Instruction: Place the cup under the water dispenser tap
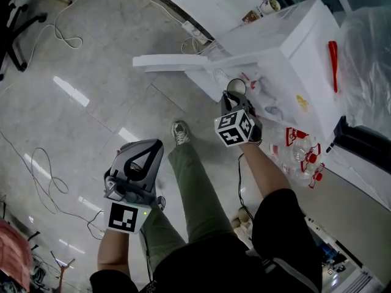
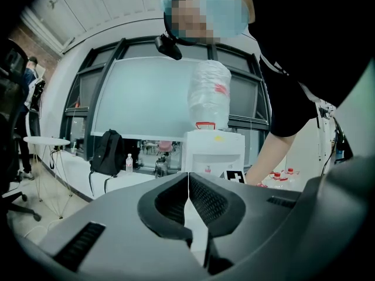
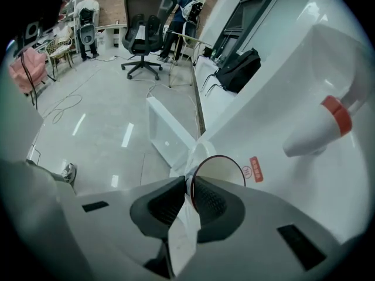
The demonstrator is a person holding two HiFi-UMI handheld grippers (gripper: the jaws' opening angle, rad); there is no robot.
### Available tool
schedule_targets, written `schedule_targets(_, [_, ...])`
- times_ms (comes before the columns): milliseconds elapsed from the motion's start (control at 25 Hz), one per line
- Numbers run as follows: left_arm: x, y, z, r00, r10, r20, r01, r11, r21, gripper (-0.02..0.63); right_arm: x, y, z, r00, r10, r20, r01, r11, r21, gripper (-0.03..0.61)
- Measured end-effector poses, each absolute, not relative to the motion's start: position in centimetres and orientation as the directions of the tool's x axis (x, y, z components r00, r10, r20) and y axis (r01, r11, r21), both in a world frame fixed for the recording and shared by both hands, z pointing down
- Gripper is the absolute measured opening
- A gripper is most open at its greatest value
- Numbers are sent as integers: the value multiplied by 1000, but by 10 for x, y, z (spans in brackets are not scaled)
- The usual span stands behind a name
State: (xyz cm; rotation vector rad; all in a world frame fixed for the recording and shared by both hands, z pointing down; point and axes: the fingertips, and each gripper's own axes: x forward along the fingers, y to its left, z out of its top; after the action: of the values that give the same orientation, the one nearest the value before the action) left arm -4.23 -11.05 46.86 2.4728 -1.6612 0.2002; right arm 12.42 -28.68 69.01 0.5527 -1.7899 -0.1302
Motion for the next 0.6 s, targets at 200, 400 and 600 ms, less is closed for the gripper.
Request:
schedule_targets(200, [-47,-113,477,375,-904,207,-927,-370,62,20,122,-296,699,-173,-435,884,-298,878,374,65])
schedule_targets(400, [-47,-114,481,380,-901,207,-925,-373,74,20,118,-298,702,-170,-461,871,-267,872,409,66])
schedule_targets(600, [-45,-113,472,400,-894,203,-916,-396,59,20,115,-296,694,-197,-492,848,-317,850,420,68])
